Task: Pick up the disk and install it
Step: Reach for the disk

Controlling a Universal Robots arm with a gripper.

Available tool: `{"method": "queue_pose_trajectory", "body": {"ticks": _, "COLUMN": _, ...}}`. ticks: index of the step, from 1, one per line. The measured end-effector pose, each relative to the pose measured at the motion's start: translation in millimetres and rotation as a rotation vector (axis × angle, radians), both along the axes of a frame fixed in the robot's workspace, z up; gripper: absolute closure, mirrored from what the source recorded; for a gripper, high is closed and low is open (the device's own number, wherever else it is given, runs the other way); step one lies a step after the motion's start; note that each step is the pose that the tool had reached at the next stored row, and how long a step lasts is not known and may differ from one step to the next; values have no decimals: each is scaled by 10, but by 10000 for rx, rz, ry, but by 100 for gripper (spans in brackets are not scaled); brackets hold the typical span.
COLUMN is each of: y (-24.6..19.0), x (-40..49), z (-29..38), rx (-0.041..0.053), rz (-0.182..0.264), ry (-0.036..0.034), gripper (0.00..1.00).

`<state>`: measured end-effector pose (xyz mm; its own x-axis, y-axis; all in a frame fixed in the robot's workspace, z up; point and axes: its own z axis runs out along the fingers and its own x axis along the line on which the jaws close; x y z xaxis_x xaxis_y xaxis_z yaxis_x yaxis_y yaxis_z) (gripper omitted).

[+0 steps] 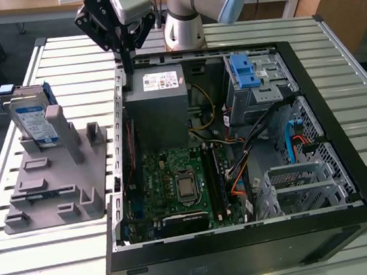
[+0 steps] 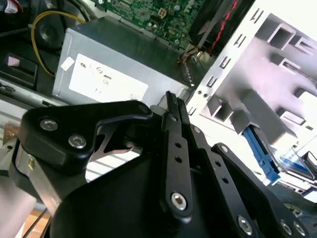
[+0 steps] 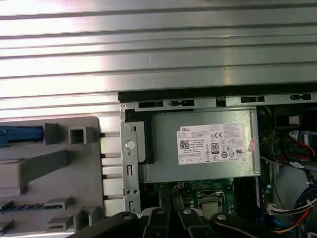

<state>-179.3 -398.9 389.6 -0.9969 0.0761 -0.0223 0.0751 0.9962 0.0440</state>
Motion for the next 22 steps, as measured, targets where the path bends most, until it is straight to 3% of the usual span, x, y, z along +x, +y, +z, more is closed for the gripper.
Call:
{"method": "queue_pose_trajectory", "body": {"ticks": 9, "y": 70, "x": -322, "z": -31, "rx": 1, "rz": -6, "ry": -1, "gripper": 85}}
{"method": "queue_pose_trajectory", "body": {"ticks": 22, "y": 74, "x": -608, "z": -42, "rx": 3, "rz": -9, "ry": 4, "gripper": 85}}
